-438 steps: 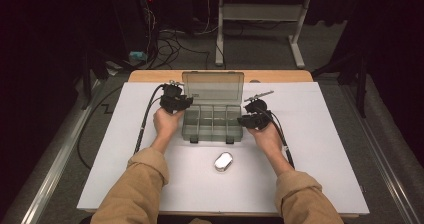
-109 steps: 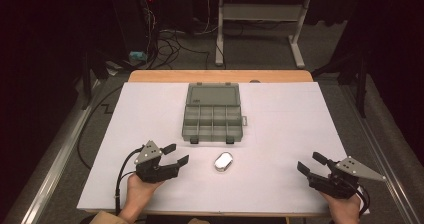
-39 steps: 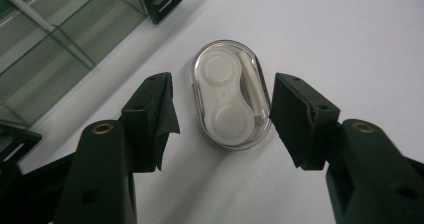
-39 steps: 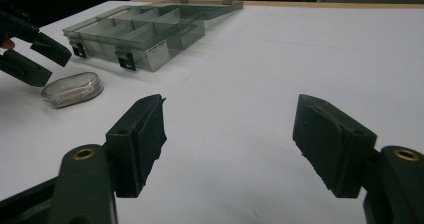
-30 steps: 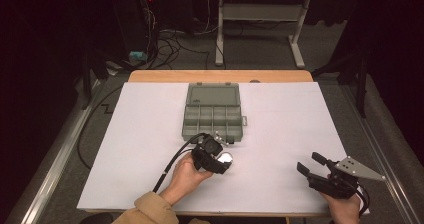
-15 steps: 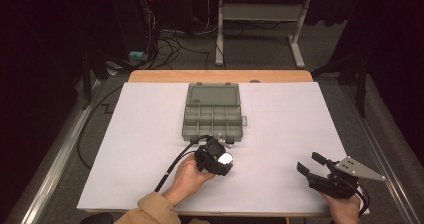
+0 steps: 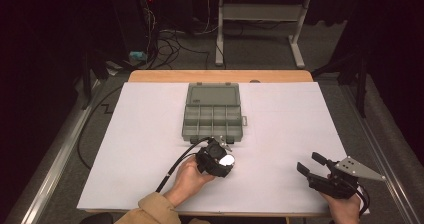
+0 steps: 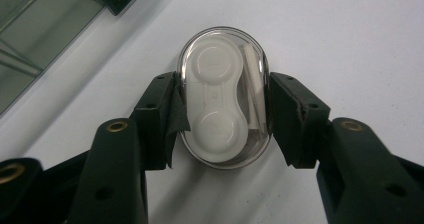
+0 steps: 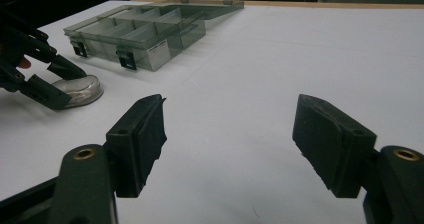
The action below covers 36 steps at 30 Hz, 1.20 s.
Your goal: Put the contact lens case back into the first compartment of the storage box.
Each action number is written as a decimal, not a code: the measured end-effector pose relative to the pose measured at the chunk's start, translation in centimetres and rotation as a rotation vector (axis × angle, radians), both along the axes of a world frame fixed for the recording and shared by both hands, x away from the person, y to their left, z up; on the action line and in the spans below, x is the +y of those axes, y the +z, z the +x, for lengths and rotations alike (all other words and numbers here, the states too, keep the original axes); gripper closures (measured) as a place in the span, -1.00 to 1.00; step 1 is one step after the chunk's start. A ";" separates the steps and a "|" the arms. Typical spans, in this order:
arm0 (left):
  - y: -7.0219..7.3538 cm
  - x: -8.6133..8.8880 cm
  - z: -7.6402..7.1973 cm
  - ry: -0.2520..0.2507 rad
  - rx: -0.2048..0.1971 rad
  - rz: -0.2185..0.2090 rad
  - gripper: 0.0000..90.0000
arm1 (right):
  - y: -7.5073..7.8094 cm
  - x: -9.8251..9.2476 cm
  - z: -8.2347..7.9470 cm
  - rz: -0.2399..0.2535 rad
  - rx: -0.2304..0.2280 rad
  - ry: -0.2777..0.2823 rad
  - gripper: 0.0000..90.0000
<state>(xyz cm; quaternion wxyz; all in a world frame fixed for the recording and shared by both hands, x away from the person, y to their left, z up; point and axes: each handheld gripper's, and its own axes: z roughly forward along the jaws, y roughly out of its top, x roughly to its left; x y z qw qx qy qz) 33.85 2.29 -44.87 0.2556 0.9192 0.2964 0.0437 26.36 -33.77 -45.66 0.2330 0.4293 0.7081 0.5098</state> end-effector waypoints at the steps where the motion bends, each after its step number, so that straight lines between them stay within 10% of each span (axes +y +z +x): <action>1: 0.0 0.0 0.0 -0.003 0.001 -0.001 0.08 | 0.0 0.0 0.0 0.000 0.000 0.000 -0.35; 36: 2.0 3.2 0.4 0.031 -0.027 -0.065 0.08 | 0.0 0.0 0.0 0.000 0.000 0.000 -0.35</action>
